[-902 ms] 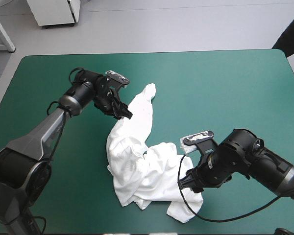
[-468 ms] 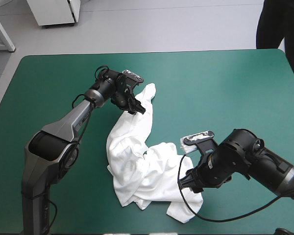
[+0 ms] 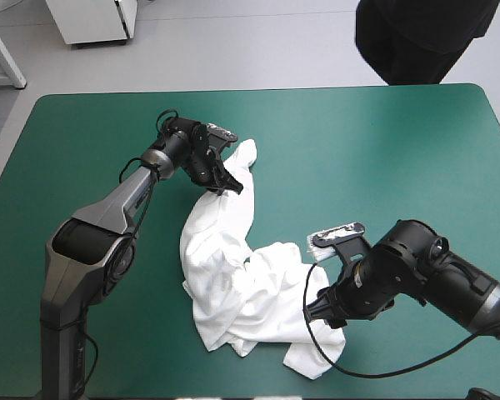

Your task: Fold the cloth

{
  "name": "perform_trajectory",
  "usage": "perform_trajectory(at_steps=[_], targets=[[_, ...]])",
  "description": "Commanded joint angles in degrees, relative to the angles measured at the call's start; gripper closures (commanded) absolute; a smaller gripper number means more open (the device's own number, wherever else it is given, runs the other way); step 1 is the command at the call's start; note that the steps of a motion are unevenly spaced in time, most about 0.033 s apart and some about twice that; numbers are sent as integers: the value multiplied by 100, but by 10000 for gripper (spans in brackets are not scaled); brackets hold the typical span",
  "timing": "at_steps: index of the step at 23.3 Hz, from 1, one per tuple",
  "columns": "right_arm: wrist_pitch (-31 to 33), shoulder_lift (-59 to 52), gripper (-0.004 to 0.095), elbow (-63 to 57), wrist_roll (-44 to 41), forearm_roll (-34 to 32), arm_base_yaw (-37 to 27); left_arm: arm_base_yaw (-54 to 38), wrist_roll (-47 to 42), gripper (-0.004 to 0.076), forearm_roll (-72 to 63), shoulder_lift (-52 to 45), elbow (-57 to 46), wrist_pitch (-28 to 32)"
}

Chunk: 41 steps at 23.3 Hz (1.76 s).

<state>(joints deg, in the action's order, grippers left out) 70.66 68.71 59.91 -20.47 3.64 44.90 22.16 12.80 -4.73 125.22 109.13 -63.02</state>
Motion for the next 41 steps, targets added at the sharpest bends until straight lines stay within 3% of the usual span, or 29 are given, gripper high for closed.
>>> perform_trajectory(at_steps=[1, 10, 15, 19, 21, 24, 27, 29, 32, 38, 41], targets=[[96, -136, 342, -170, 99, -52, -45, 30, 177, 741, -114, -92, 64, -139], [-1049, -94, 341, -1200, 293, -26, -34, 30, 177, 744, -77, -92, 75, -82], [-1355, 340, 341, -1237, 436, -90, 37, 30, 166, 744, -49, -92, 75, -71], [-1487, 736, 364, -1241, 366, -129, 467, 30, 166, 744, -20, -92, 75, -33], [-1677, 925, 431, -1312, 87, -285, 845, -6, 166, 744, -20, -92, 75, -33], [-1732, 1091, 680, -1450, -444, -635, 1204, -6, 152, 746, -8, -92, 75, -43], [-1829, 1116, 850, -1715, -600, -649, 1214, -6, 152, 746, -8, -92, 75, -43], [-1794, 1125, 923, -1828, -616, -649, 1214, -6, 152, 746, -8, -92, 75, -43], [-1718, 1038, 925, -1775, -659, -712, 1214, -6, 141, 746, -36, -92, 140, -157], [-409, 250, 925, -1088, -1241, -2354, 1155, -6, 111, 746, 339, -487, 829, -554], [-28, -176, 925, -640, -1210, -2846, 847, -6, 111, 746, 554, -785, 1222, -750]])
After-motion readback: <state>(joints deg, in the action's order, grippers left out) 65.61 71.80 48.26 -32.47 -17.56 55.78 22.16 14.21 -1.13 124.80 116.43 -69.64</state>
